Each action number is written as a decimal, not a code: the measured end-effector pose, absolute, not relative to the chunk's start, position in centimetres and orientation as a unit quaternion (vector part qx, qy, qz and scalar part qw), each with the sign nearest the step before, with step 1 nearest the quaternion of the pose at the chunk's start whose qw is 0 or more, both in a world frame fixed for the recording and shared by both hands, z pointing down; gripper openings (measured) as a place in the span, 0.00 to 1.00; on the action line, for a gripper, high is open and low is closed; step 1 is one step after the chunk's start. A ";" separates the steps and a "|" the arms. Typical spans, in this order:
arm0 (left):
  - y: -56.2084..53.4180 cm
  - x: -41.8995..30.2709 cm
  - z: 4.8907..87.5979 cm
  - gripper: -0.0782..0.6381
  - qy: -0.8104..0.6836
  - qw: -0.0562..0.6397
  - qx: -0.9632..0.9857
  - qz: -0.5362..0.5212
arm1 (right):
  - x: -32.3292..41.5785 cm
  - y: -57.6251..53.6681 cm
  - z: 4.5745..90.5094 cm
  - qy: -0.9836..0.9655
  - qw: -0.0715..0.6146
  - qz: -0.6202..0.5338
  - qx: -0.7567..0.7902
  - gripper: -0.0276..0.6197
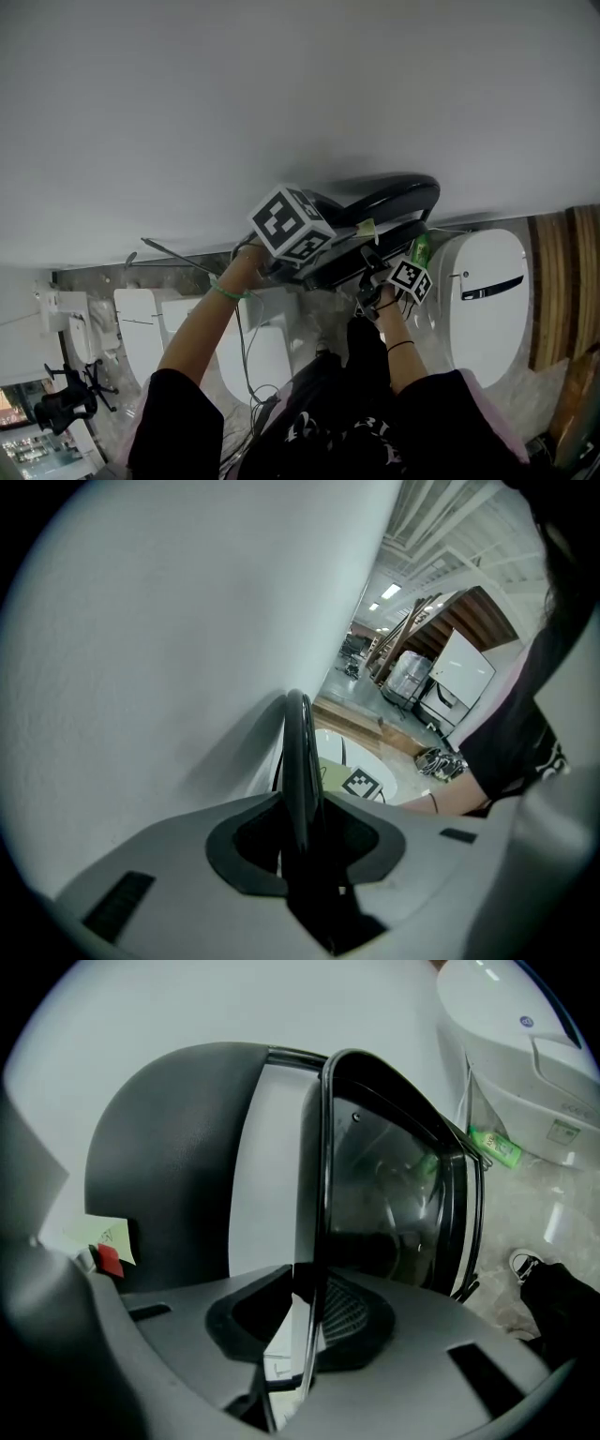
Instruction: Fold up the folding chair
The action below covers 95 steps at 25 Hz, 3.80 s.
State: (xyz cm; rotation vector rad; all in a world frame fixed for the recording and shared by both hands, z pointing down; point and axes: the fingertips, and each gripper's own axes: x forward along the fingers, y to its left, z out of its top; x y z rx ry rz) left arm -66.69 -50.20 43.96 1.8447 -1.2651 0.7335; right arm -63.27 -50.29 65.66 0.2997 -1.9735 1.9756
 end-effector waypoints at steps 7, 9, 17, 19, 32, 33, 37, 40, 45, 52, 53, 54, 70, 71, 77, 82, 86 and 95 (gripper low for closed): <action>-50.7 -67.4 44.0 0.25 -0.476 0.384 0.737 0.289 | -63.8 -50.6 65.7 -0.700 0.170 0.685 0.110 0.16; -50.7 -67.5 43.8 0.25 -0.488 0.373 0.732 0.295 | -63.8 -50.4 65.4 -0.712 0.173 0.673 0.099 0.16; -49.9 -69.4 42.6 0.44 -0.598 0.308 0.691 0.266 | -60.0 -48.1 65.2 -0.757 0.238 0.605 0.056 0.23; -49.0 -69.8 41.4 0.44 -0.627 0.295 0.677 0.247 | -58.0 -47.1 65.0 -0.766 0.255 0.587 0.055 0.23; -33.8 -64.2 37.1 0.40 -0.739 0.291 0.606 -0.040 | -51.5 -41.3 53.0 -0.849 0.202 0.488 0.033 0.22; -32.4 -63.4 37.3 0.36 -0.741 0.295 0.600 -0.067 | -51.2 -40.4 52.2 -0.854 0.199 0.479 0.035 0.22; -26.6 -59.8 38.2 0.25 -0.743 0.305 0.579 -0.143 | -49.0 -35.3 48.7 -0.871 0.185 0.454 0.034 0.20; -22.8 -56.6 39.6 0.18 -0.745 0.313 0.576 -0.124 | -46.6 -31.9 46.4 -0.881 0.169 0.441 0.037 0.20; -17.8 -50.5 41.6 0.11 -0.744 0.319 0.584 -0.061 | -42.7 -27.3 43.6 -0.889 0.153 0.430 0.032 0.18; -13.4 -41.2 43.6 0.11 -0.738 0.344 0.578 -0.051 | -35.8 -22.6 43.7 -0.887 0.163 0.431 0.025 0.15; -13.3 -39.8 43.7 0.11 -0.739 0.346 0.576 -0.053 | -34.5 -22.2 43.8 -0.888 0.167 0.427 0.021 0.15; -13.3 -38.4 43.7 0.11 -0.739 0.347 0.575 -0.056 | -33.2 -21.9 43.9 -0.891 0.171 0.420 0.017 0.15; -5.1 -17.3 43.8 0.11 -0.763 0.362 0.530 -0.077 | -14.4 -12.1 43.3 -0.915 0.206 0.345 -0.042 0.14; -4.7 -16.8 43.5 0.11 -0.764 0.359 0.530 -0.076 | -13.9 -11.8 43.1 -0.917 0.205 0.339 -0.043 0.14; -2.5 -16.3 41.9 0.11 -0.775 0.339 0.527 -0.082 | -12.6 -10.0 42.5 -0.921 0.195 0.334 -0.044 0.14; 1.0 -16.1 41.6 0.11 -0.771 0.337 0.534 -0.081 | -12.7 -7.5 42.2 -0.920 0.189 0.341 -0.033 0.14; 5.6 -16.8 41.6 0.11 -0.769 0.338 0.536 -0.086 | -13.4 -3.5 42.0 -0.923 0.185 0.337 -0.019 0.14; 14.0 -17.5 42.3 0.11 -0.732 0.344 0.581 -0.093 | -12.1 6.3 42.8 -0.921 0.169 0.350 0.038 0.13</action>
